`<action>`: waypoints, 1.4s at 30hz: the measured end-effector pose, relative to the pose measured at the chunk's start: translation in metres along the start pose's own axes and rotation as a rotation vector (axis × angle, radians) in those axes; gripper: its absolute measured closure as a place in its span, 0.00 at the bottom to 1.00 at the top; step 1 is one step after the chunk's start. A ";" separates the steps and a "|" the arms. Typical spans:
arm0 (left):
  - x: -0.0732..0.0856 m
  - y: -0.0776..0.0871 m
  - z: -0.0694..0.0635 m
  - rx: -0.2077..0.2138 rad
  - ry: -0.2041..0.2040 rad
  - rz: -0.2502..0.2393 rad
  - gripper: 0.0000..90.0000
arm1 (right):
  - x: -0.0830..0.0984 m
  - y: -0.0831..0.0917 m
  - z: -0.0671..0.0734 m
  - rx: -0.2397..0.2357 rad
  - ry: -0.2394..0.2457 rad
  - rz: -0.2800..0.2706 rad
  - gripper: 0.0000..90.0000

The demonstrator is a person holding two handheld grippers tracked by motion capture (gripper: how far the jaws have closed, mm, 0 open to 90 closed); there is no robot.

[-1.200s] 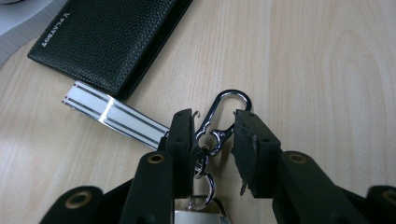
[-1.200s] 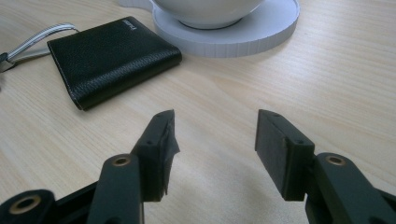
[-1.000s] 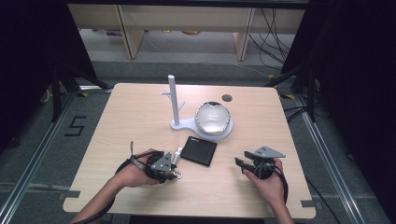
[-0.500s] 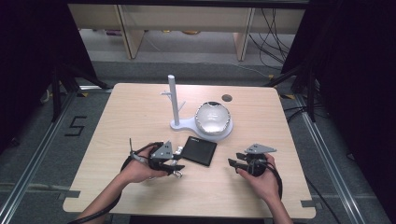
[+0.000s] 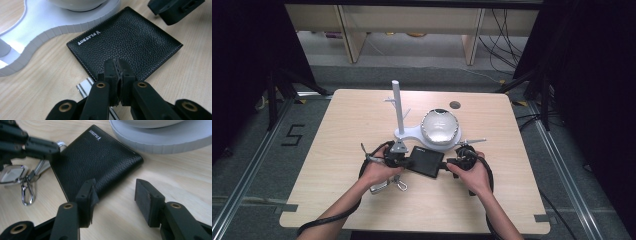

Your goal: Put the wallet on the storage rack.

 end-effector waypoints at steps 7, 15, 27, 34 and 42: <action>0.003 -0.001 0.000 0.012 0.046 0.002 0.98 | -0.009 -0.011 0.001 0.010 -0.080 -0.003 0.54; 0.005 -0.003 0.002 0.031 0.083 -0.037 0.99 | -0.012 -0.018 0.001 -0.010 -0.123 0.014 0.50; 0.007 -0.003 0.000 0.025 0.093 -0.051 0.99 | -0.016 -0.027 0.010 0.035 -0.208 -0.052 0.54; 0.008 -0.002 0.000 0.008 0.053 -0.036 0.99 | -0.013 -0.024 0.008 0.084 -0.214 -0.034 0.77; 0.007 0.003 -0.004 0.001 0.065 -0.060 0.97 | -0.026 -0.008 0.018 0.027 -0.109 -0.100 0.92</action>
Point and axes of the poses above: each handheld gripper's, and its own axes: y roughly backward along the jaws, x roughly out of its underside, z roughly to its left, the point moved 5 cm from there along -y, roughly forward along the jaws, and after that the axes turned 2 degrees about x, right-handed, at the moved point
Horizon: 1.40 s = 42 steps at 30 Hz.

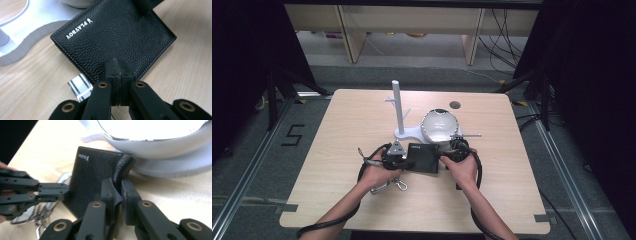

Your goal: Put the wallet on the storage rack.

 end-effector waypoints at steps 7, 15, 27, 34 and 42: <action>-0.003 0.033 -0.006 -0.036 -0.044 -0.073 0.80 | -0.015 0.032 0.018 0.025 0.224 0.024 0.93; 0.010 0.071 -0.013 -0.076 -0.025 -0.160 0.72 | -0.033 0.066 0.028 0.079 0.621 0.189 0.93; 0.041 0.089 -0.015 -0.133 -0.026 -0.200 0.53 | -0.056 0.104 0.023 0.079 0.978 0.362 0.93; 0.046 0.090 -0.016 -0.144 -0.009 -0.227 0.47 | -0.059 0.106 0.025 0.099 1.040 0.384 0.93; 0.047 0.090 -0.014 -0.150 -0.006 -0.227 0.46 | -0.065 0.107 0.025 0.121 1.075 0.388 0.93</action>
Point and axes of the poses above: each handheld gripper's, and its own axes: y roughly backward along the jaws, x roughly out of its underside, z roughly to its left, the point moved 5 cm from there along -y, roughly forward along the jaws, and after that the axes turned 2 degrees about x, right-handed, at the moved point
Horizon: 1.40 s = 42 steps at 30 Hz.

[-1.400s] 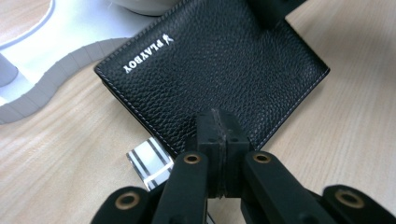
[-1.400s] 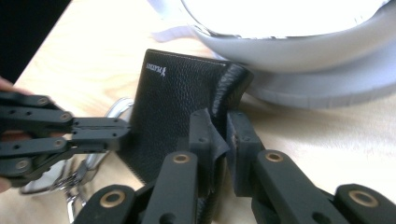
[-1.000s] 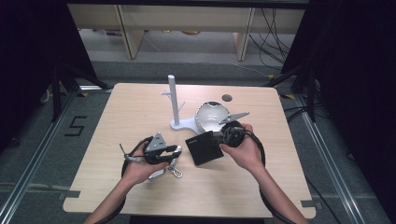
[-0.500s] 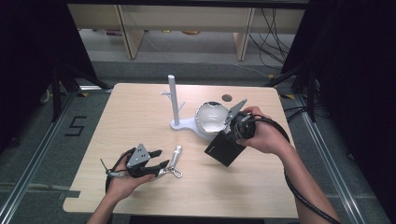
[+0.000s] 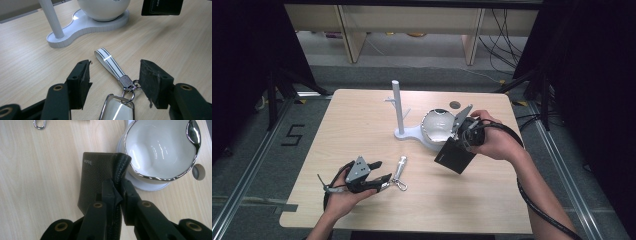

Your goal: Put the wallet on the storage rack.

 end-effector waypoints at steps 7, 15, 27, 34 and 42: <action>0.000 0.002 0.003 -0.012 -0.001 0.000 0.46 | -0.002 0.005 -0.006 0.009 0.006 0.004 0.93; 0.000 0.002 0.003 -0.011 -0.002 -0.001 0.46 | -0.009 0.012 -0.017 0.027 0.029 -0.007 0.93; -0.001 0.002 0.004 -0.011 0.010 -0.013 0.46 | -0.018 0.015 -0.028 0.044 0.033 -0.018 0.93; 0.000 0.002 0.004 -0.016 0.008 -0.003 0.46 | -0.024 0.019 -0.034 0.068 0.011 -0.028 0.93; 0.001 0.003 0.005 -0.017 0.015 -0.003 0.46 | -0.033 0.021 -0.045 0.091 0.026 -0.038 0.93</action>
Point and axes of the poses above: each handheld gripper's, and its own axes: y roughly backward along the jaws, x roughly out of its underside, z roughly to its left, the point moved 5 cm from there along -y, roughly forward along the jaws, and after that the axes turned 2 degrees about x, right-handed, at the moved point
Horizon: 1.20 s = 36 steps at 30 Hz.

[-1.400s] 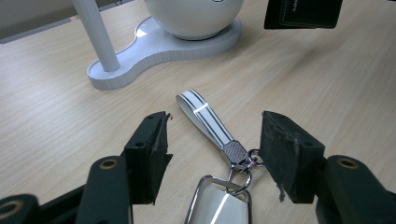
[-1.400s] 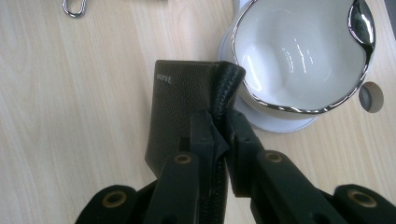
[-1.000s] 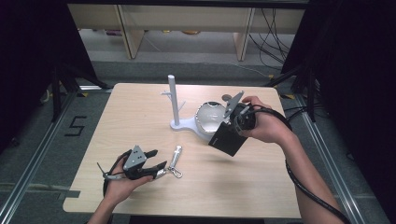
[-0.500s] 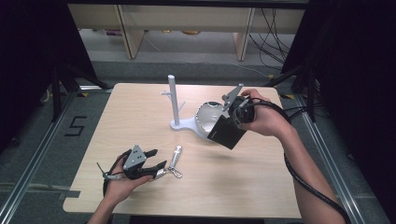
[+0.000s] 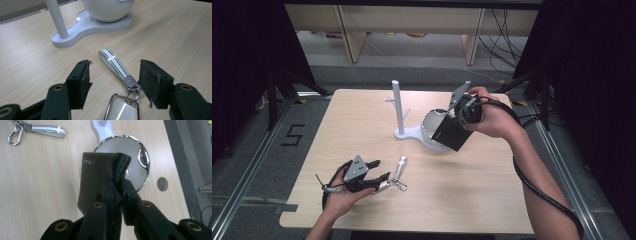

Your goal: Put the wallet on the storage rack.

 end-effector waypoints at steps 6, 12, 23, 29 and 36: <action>0.000 0.000 -0.001 0.001 0.001 -0.001 0.46 | -0.007 -0.001 -0.009 0.024 -0.002 0.004 0.93; -0.001 0.001 0.001 0.005 -0.008 -0.006 0.46 | -0.018 -0.003 -0.021 0.062 0.024 0.002 0.93; 0.000 0.001 0.001 0.002 0.003 -0.010 0.46 | -0.034 -0.021 -0.033 0.082 0.080 0.005 0.93; 0.000 0.001 0.001 0.003 0.007 -0.009 0.46 | -0.030 -0.033 -0.036 0.081 0.076 0.027 0.93; 0.000 0.000 0.000 0.004 0.001 0.000 0.46 | -0.026 -0.048 -0.036 0.058 0.062 0.033 0.92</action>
Point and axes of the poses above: each handheld gripper's, and its own axes: y roughly backward along the jaws, x roughly out of its underside, z roughly to its left, the point moved 5 cm from there along -y, roughly forward along the jaws, and after that the axes turned 2 degrees about x, right-handed, at the moved point
